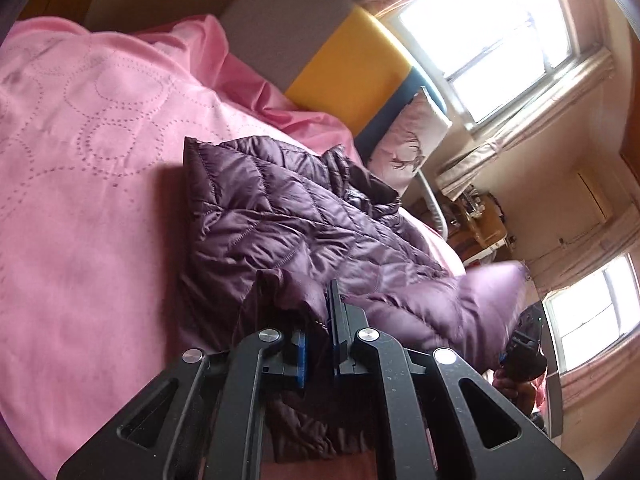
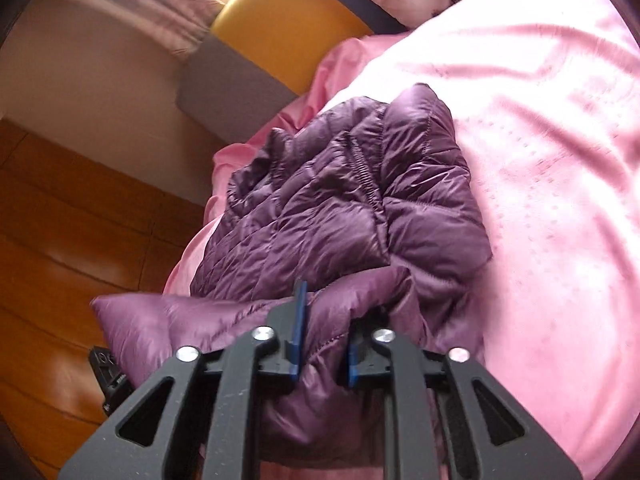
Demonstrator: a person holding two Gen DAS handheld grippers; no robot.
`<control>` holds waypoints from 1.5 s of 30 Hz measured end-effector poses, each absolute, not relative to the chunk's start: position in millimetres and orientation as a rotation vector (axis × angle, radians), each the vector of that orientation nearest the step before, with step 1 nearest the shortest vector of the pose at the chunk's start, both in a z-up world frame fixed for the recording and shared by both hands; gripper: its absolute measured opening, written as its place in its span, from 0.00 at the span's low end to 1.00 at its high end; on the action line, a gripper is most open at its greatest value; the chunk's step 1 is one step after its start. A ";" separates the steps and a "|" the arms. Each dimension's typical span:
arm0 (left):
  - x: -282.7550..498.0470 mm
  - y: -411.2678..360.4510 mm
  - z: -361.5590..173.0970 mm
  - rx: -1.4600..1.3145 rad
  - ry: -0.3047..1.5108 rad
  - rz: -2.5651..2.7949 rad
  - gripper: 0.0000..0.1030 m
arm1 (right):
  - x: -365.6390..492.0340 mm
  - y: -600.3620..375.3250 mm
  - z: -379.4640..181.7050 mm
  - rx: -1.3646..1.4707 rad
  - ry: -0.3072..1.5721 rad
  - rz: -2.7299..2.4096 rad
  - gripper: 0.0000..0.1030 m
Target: Fold large clothes
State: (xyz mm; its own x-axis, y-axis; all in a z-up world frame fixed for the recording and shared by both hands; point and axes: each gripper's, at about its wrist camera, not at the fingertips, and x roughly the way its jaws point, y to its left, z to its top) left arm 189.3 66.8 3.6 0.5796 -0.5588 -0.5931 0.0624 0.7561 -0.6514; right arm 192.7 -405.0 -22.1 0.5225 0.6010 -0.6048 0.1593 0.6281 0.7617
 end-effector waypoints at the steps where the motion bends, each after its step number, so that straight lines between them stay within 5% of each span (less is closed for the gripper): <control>1: 191.3 68.4 2.7 -0.634 0.892 -0.383 0.17 | 195.9 -408.0 -23.6 0.917 1.009 0.318 0.36; 3: 194.0 76.4 0.3 -0.703 0.898 -0.395 0.31 | 197.0 -415.0 -23.1 0.984 0.988 0.339 0.64; 9: 178.3 108.5 -9.3 -0.833 0.832 -0.359 0.69 | 174.6 -423.8 -0.3 0.939 0.890 0.358 0.89; 16: 143.7 139.3 -38.7 -0.889 0.842 -0.291 0.77 | 128.3 -430.4 -11.8 0.812 0.936 0.256 0.91; 18: 136.9 127.5 -44.9 -0.832 0.881 -0.325 0.76 | 118.7 -419.5 -20.4 0.756 0.982 0.254 0.75; 20: 133.3 109.8 -49.6 -0.780 0.921 -0.379 0.64 | 113.4 -406.9 -23.0 0.696 0.995 0.250 0.61; 22: 131.6 96.1 -53.2 -0.735 0.952 -0.404 0.41 | 107.3 -397.8 -24.1 0.652 0.993 0.227 0.51; 27: 122.2 80.8 -49.2 -0.645 0.955 -0.390 0.14 | 96.8 -401.2 -17.0 0.667 0.979 0.213 0.19; 45: -11.4 91.0 -36.2 -0.589 1.012 -0.452 0.10 | -13.7 -392.7 27.3 0.553 1.093 0.329 0.11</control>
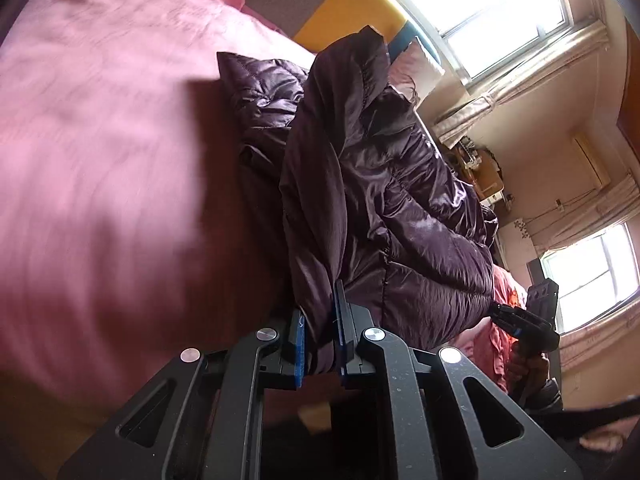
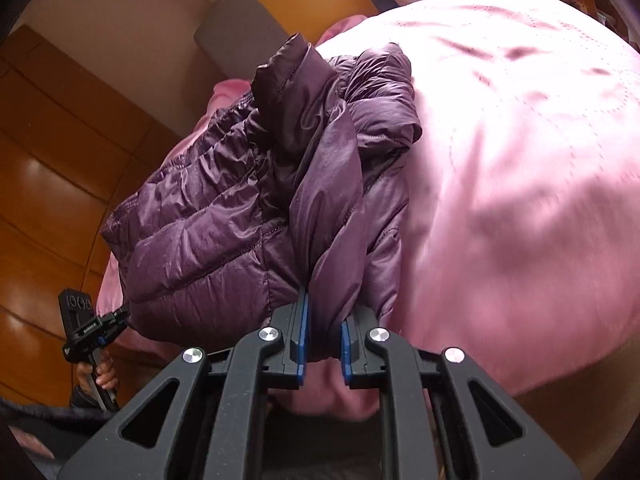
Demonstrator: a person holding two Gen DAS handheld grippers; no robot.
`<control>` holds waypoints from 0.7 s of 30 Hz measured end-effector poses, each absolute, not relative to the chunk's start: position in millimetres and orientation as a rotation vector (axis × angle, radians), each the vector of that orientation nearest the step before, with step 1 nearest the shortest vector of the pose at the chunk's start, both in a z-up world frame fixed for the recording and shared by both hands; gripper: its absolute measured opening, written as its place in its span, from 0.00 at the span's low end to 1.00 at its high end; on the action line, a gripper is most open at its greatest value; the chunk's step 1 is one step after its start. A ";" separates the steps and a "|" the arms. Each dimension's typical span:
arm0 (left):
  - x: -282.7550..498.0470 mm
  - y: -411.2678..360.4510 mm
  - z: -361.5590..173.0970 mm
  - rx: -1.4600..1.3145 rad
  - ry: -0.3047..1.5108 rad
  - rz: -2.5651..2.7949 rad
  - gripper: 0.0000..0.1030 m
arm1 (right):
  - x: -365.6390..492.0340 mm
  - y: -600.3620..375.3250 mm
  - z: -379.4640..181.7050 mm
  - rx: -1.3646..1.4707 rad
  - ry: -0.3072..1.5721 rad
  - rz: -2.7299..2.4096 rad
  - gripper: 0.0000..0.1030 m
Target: Fold large clothes
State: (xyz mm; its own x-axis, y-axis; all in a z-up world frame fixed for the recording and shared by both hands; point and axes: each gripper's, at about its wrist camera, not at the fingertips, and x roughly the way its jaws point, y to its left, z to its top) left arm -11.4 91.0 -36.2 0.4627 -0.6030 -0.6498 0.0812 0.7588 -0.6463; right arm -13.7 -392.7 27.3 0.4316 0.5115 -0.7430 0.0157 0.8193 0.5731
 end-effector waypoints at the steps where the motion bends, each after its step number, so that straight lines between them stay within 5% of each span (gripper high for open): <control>1: -16.8 91.3 -35.3 -0.579 1.015 -0.448 0.10 | -14.5 -392.7 30.1 0.546 1.095 0.334 0.12; 3: -22.3 89.0 -28.9 -0.528 1.023 -0.409 0.13 | -9.1 -395.9 39.3 0.522 1.076 0.307 0.30; 5: -20.5 89.3 -17.7 -0.470 1.002 -0.383 0.25 | 7.2 -400.0 51.7 0.506 1.027 0.275 0.46; 7: -17.5 90.2 -5.7 -0.433 0.958 -0.351 0.57 | 15.7 -403.1 61.7 0.489 0.984 0.248 0.50; 8: -12.7 93.0 0.4 -0.430 0.926 -0.334 0.60 | 26.0 -402.5 66.4 0.477 0.960 0.235 0.54; 16: 47.1 74.8 17.7 -0.417 0.842 -0.337 0.61 | 79.7 -386.1 71.0 0.418 0.897 0.210 0.57; 18: 57.1 71.7 14.3 -0.431 0.856 -0.336 0.61 | 88.5 -377.8 69.5 0.390 0.912 0.206 0.51; 20: 64.6 66.5 12.1 -0.435 0.863 -0.348 0.46 | 89.4 -373.7 68.2 0.366 0.932 0.213 0.39; 21: 64.3 63.1 10.7 -0.416 0.865 -0.350 0.29 | 88.9 -371.2 68.1 0.351 0.935 0.213 0.29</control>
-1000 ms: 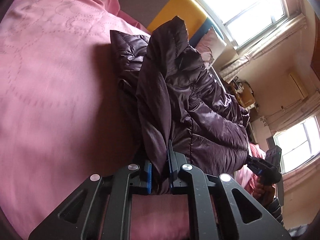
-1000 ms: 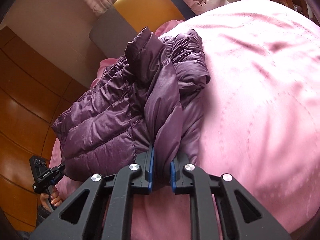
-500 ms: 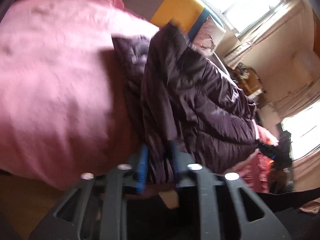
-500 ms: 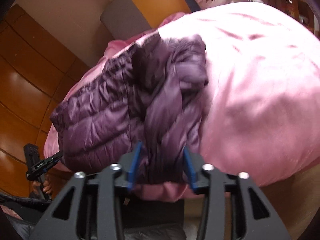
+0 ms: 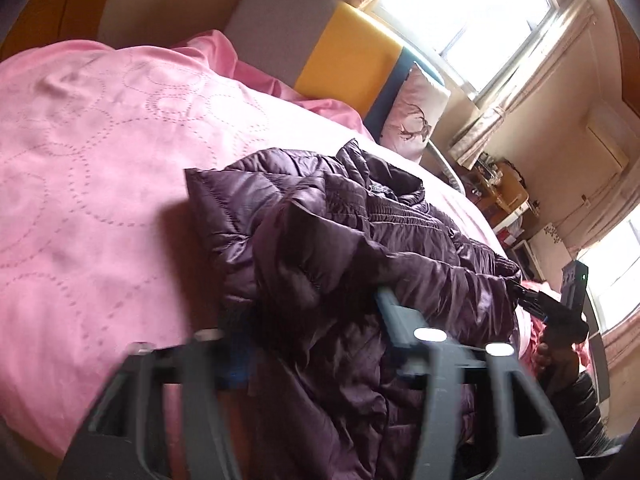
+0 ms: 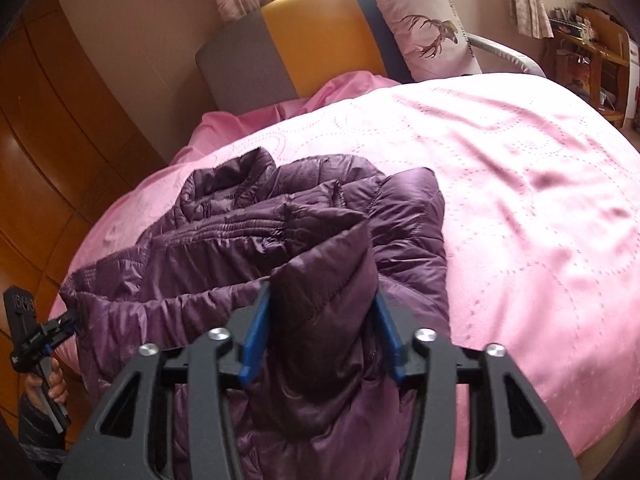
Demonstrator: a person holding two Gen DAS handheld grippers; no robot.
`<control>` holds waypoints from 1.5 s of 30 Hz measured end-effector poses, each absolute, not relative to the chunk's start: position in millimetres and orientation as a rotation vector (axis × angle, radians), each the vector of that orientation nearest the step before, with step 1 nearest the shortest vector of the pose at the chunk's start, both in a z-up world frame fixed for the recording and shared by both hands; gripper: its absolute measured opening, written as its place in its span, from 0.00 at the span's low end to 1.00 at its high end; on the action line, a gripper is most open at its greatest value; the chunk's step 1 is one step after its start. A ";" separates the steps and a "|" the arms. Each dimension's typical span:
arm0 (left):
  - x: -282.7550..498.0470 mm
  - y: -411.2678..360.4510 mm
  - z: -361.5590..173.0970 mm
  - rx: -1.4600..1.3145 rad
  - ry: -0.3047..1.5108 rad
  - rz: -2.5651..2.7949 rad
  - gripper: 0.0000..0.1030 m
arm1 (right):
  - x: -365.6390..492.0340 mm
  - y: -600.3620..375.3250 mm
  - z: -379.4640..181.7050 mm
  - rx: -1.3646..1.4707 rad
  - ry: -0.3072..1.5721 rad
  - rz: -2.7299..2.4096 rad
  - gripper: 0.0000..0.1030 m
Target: Fold large clothes
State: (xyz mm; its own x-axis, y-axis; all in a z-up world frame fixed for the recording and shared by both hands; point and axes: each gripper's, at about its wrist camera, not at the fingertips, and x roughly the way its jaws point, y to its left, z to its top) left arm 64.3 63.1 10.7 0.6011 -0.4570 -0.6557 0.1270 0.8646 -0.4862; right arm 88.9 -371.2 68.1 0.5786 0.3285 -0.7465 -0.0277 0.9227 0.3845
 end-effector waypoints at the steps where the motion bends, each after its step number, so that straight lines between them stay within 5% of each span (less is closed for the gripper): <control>1: 62.3 61.9 10.2 -0.394 0.863 -0.344 0.15 | 89.3 -369.4 68.4 0.339 0.931 0.210 0.26; 6: 43.6 66.6 19.4 -0.364 0.815 -0.324 0.04 | 63.5 -374.7 87.4 0.338 0.883 0.213 0.12; 20: 78.0 75.3 67.8 -0.332 0.675 -0.277 0.03 | 108.8 -381.2 148.0 0.412 0.735 0.196 0.10; 33: 191.2 51.2 21.8 -0.245 0.798 -0.127 0.02 | 209.3 -362.0 86.4 0.298 0.815 -0.032 0.10; 45: 204.6 38.2 -44.4 -0.210 0.912 -0.033 0.02 | 239.8 -362.1 1.1 0.262 0.942 -0.118 0.15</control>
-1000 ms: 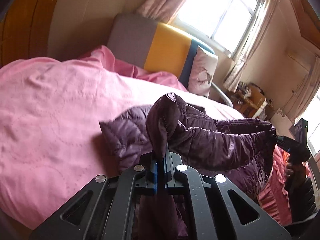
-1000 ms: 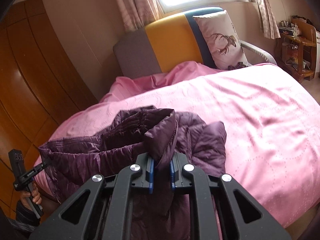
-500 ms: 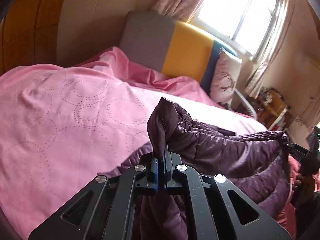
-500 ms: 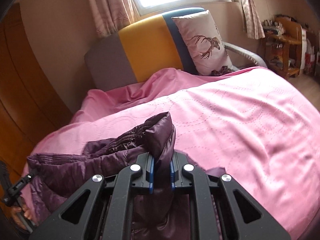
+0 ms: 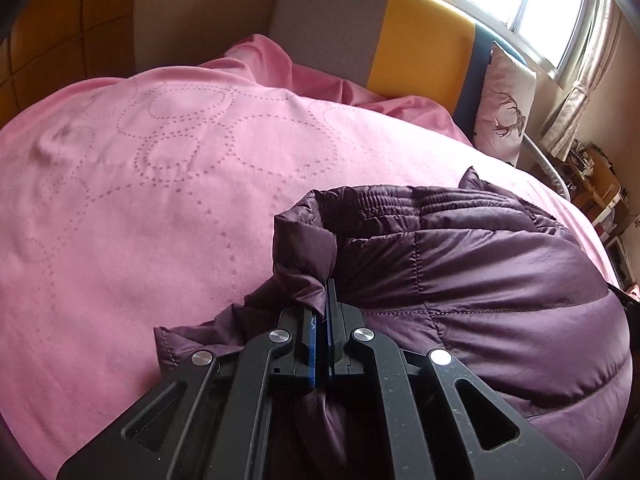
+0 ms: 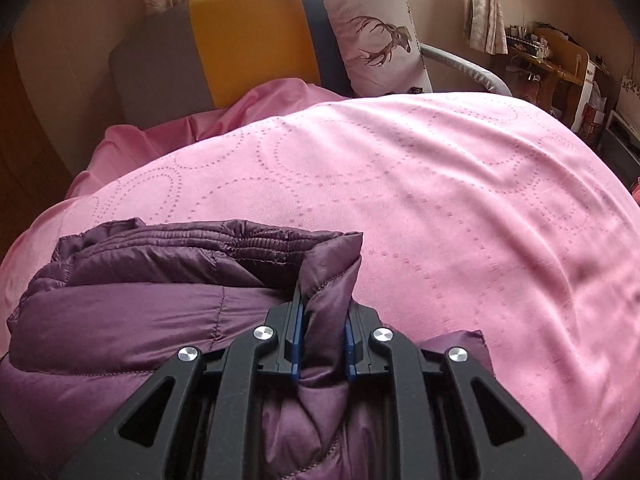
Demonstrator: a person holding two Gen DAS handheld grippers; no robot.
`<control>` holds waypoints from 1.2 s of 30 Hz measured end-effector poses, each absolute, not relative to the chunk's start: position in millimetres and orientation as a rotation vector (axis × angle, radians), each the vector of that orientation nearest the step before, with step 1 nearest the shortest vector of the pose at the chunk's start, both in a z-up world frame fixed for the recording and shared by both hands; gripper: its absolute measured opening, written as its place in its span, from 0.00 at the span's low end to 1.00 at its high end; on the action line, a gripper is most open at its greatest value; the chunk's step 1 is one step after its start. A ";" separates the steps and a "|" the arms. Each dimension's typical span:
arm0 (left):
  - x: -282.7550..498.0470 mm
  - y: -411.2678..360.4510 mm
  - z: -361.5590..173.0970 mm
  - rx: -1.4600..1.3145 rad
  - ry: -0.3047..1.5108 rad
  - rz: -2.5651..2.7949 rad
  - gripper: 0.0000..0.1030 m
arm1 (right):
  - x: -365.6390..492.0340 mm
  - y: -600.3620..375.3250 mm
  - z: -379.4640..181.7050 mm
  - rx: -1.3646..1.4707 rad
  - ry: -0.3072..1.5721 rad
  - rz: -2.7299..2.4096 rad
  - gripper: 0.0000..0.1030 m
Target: Fold large clothes
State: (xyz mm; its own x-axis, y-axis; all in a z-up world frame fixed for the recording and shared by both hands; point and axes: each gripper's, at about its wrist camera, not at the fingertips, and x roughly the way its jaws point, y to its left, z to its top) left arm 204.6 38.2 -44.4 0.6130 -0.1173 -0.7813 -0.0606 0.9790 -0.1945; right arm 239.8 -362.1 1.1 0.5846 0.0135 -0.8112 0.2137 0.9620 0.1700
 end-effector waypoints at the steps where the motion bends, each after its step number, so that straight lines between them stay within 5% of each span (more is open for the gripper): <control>1: 204.7 36.5 -46.2 -0.200 0.912 -0.025 0.02 | 240.4 -361.7 -0.5 0.256 0.943 -0.122 0.15; 4: 205.4 34.1 -44.0 -0.193 0.924 -0.012 0.03 | 242.2 -360.7 -1.3 0.246 0.950 -0.128 0.15; 8: 199.0 32.7 -22.9 -0.153 0.911 0.080 0.17 | 240.8 -362.8 4.8 0.250 0.951 -0.129 0.18; 10: 189.7 33.3 -8.3 -0.172 0.878 0.089 0.35 | 235.2 -364.2 14.9 0.271 0.933 -0.129 0.25; 12: 175.5 28.3 10.3 -0.173 0.820 0.091 0.45 | 224.3 -365.5 29.6 0.292 0.895 -0.119 0.46; 23: 132.1 -37.6 61.7 -0.126 0.684 -0.066 0.46 | 157.5 -331.4 99.0 0.302 0.735 -0.007 0.63; 36: 126.4 -90.6 45.3 -0.068 0.723 -0.157 0.46 | 141.3 -331.3 65.7 0.280 0.786 -0.033 0.65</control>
State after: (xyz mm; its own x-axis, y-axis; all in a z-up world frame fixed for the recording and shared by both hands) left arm 126.4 -90.6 45.3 0.7387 -0.1662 -0.6532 0.1190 0.9861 -0.1164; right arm 141.3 -331.3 65.7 0.7084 0.0742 -0.7019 0.1336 0.9624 0.2366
